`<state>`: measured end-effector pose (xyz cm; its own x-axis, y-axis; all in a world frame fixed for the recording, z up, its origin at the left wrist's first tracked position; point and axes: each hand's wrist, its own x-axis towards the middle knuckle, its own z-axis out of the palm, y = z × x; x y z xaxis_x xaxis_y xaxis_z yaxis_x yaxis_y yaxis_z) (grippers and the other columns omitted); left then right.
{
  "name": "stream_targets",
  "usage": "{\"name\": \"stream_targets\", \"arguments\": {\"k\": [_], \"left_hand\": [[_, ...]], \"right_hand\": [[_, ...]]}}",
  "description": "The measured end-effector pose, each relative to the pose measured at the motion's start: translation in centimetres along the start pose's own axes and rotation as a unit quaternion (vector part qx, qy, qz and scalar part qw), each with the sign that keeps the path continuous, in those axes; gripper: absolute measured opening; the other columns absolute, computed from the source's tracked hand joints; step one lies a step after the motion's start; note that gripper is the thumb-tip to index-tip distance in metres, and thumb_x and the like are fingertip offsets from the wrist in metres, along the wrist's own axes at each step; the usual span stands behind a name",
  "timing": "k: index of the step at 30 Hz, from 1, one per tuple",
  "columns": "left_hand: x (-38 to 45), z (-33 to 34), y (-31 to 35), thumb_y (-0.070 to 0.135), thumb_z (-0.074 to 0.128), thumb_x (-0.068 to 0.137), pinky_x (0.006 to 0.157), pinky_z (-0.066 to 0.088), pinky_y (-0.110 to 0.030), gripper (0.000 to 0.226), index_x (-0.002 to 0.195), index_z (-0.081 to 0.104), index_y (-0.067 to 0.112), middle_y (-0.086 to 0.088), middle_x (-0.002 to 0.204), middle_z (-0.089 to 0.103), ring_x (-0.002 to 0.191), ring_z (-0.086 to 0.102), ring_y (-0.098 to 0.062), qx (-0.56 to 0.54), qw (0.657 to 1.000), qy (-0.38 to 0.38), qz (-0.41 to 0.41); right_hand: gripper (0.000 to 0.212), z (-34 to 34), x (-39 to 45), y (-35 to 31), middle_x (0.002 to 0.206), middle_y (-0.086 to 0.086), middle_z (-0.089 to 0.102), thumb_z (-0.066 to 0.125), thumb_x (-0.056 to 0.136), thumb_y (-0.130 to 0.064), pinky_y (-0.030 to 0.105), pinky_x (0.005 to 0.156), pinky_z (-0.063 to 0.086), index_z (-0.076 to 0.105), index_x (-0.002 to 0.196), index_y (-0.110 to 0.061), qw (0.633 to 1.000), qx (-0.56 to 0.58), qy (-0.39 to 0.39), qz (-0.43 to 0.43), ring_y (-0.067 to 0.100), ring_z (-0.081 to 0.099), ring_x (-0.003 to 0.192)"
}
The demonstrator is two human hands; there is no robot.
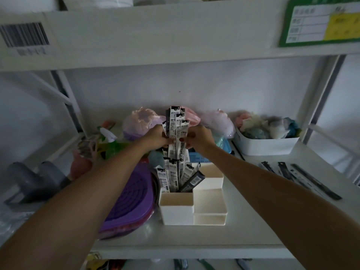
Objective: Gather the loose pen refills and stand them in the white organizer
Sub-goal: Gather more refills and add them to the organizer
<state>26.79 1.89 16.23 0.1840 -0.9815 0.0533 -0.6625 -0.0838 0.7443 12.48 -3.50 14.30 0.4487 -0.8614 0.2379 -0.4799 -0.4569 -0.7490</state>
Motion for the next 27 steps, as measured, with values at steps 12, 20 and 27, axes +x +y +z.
{"name": "stream_targets", "arguments": {"k": [12, 20, 27], "left_hand": [[-0.3, 1.4, -2.7, 0.0, 0.063, 0.082, 0.08, 0.051, -0.027, 0.04, 0.121, 0.054, -0.005, -0.02, 0.122, 0.062, 0.114, 0.059, -0.03, -0.044, 0.998, -0.017, -0.031], [0.5, 1.2, -3.2, 0.0, 0.065, 0.081, 0.094, 0.048, -0.032, 0.045, 0.124, 0.052, -0.003, -0.022, 0.126, 0.059, 0.119, 0.055, -0.031, -0.015, 0.997, -0.064, -0.029], [0.2, 3.5, -4.5, 0.029, 0.072, 0.076, 0.103, 0.044, -0.038, 0.056, 0.127, 0.051, 0.015, -0.002, 0.126, 0.061, 0.116, 0.057, -0.024, 0.021, 0.992, -0.084, -0.097]], "right_hand": [[0.024, 1.2, 0.0, 0.4, 0.104, 0.017, 0.071, 0.064, 0.084, -0.01, 0.035, 0.089, 0.055, 0.066, 0.105, 0.0, 0.999, -0.033, -0.018, 0.01, 0.015, 0.058, 0.079], [0.027, 1.3, 0.1, 1.2, 0.102, 0.017, 0.072, 0.065, 0.083, -0.011, 0.031, 0.084, 0.057, 0.065, 0.108, -0.002, 0.997, -0.039, -0.05, 0.035, 0.025, 0.07, 0.085], [0.025, 2.6, -1.6, 4.3, 0.106, 0.013, 0.071, 0.061, 0.086, -0.021, 0.037, 0.079, 0.058, 0.065, 0.107, -0.007, 0.993, -0.064, -0.079, 0.053, 0.029, 0.069, 0.092]]}}
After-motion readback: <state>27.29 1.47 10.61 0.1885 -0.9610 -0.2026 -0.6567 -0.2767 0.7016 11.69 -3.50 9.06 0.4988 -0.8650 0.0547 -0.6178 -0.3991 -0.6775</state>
